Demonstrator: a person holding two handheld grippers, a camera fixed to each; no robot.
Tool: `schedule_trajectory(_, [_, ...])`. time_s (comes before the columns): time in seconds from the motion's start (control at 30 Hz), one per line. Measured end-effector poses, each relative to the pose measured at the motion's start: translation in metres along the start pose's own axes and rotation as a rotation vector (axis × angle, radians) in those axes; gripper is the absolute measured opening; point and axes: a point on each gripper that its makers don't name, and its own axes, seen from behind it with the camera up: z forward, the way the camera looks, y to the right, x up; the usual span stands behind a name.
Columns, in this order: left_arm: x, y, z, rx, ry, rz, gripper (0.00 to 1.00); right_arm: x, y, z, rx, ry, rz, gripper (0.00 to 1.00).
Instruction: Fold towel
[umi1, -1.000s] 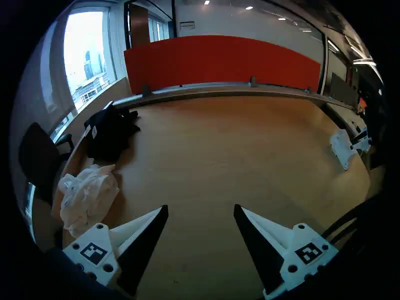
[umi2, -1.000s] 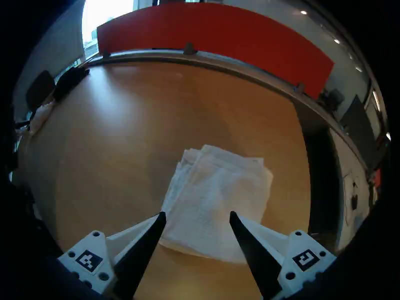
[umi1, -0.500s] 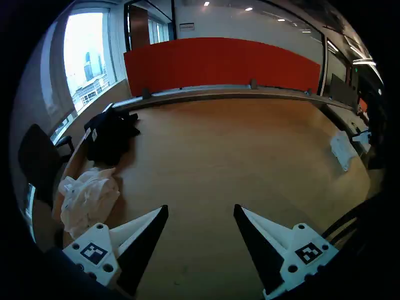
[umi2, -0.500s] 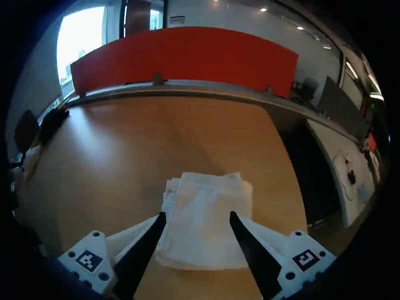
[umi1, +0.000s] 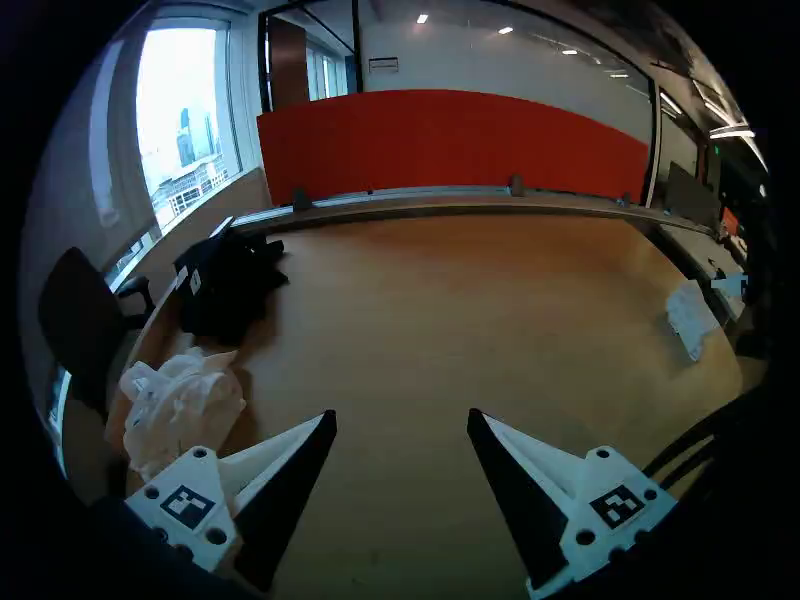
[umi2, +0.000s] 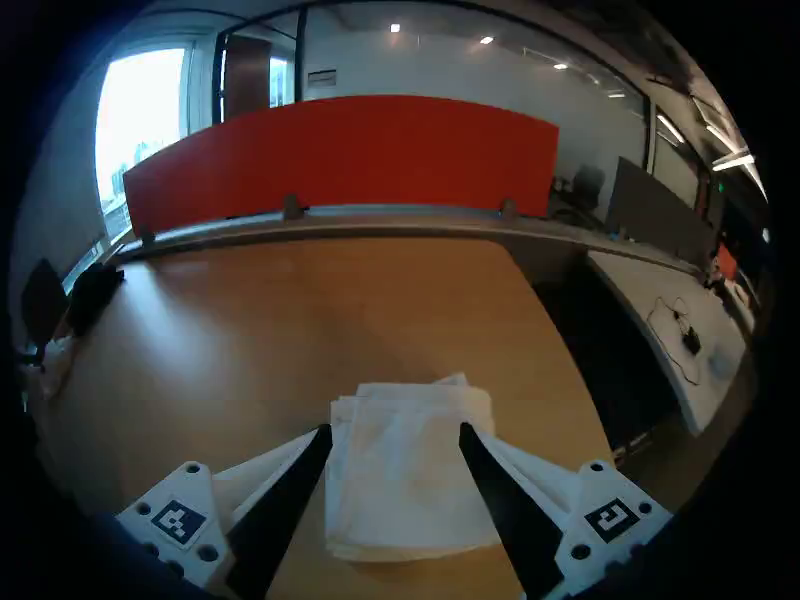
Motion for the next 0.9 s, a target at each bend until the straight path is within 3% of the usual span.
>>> schedule_trajectory(0.53, [0.040,-0.011,0.005,0.035,0.116,-0.061,0.97,0.064,-0.010,-0.027,-0.038,0.269,0.018,0.98])
schedule_trajectory(0.9, [0.073,-0.019,0.006,0.074,0.234,-0.073,0.97,0.087,-0.012,-0.039,-0.061,0.363,0.043,0.98])
